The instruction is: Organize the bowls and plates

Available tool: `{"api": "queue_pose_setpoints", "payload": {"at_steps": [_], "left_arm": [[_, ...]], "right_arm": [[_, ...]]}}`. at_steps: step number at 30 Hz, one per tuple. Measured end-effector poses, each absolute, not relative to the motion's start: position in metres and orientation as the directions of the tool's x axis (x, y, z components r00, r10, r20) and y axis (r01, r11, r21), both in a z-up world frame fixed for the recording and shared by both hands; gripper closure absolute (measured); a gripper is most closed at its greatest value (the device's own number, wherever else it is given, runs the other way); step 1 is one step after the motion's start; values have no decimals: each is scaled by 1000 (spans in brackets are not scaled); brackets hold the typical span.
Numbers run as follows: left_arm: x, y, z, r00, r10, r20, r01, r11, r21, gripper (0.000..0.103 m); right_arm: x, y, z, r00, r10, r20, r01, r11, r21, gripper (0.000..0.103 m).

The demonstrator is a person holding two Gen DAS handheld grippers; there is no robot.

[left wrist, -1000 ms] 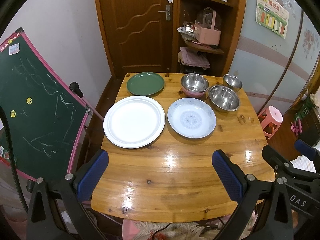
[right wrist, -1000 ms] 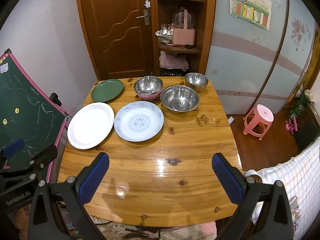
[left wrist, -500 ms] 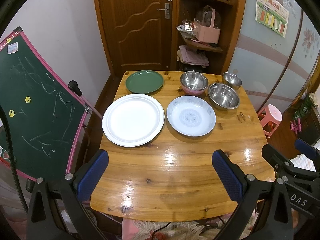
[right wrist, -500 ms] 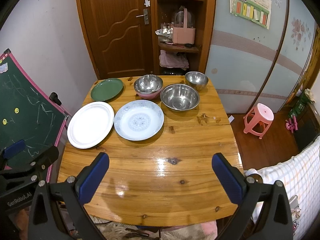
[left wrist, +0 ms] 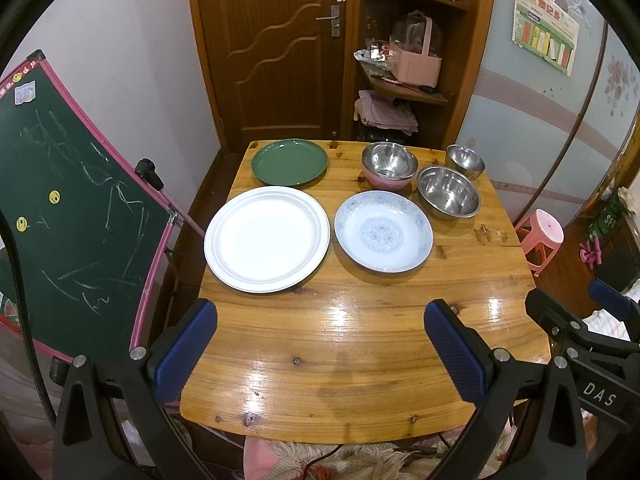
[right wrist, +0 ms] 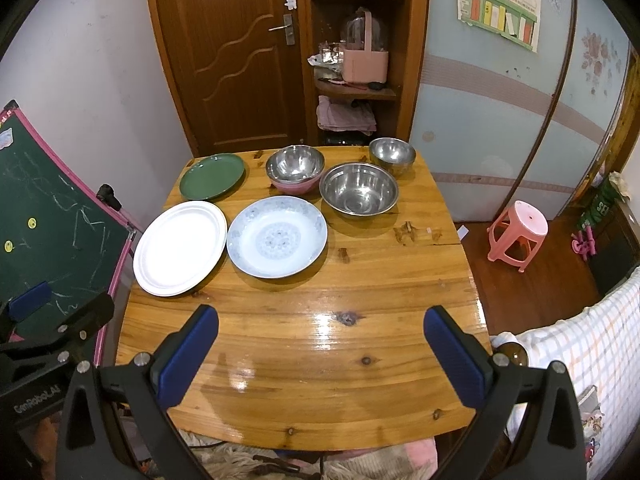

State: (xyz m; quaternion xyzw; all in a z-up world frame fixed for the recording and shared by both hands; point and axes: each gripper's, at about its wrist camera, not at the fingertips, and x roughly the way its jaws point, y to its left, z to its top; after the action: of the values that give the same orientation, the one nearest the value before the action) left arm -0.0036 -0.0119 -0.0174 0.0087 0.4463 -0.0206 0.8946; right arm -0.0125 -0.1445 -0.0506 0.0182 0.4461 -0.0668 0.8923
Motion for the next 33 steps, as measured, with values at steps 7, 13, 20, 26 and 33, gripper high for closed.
{"api": "queue_pose_setpoints", "payload": {"at_steps": [7, 13, 20, 26, 33], "left_arm": [[2, -3, -20, 592, -37, -805, 36, 999, -20, 1], [10, 19, -9, 628, -14, -778, 11, 1000, -8, 1], [18, 49, 11, 728, 96, -679, -55, 995, 83, 1], [46, 85, 16, 742, 61, -667, -48, 998, 39, 1], [91, 113, -18, 708, 30, -706, -19, 1000, 24, 1]], "right_arm": [[-8, -142, -51, 594, -133, -793, 144, 988, -58, 0], [-2, -134, -41, 634, -176, -753, 134, 984, -116, 0], [19, -112, -25, 714, -156, -683, 45, 983, -177, 0], [61, -100, -22, 693, -36, -720, -78, 989, -124, 1], [129, -81, -44, 617, 64, -784, -171, 984, -55, 2]]}}
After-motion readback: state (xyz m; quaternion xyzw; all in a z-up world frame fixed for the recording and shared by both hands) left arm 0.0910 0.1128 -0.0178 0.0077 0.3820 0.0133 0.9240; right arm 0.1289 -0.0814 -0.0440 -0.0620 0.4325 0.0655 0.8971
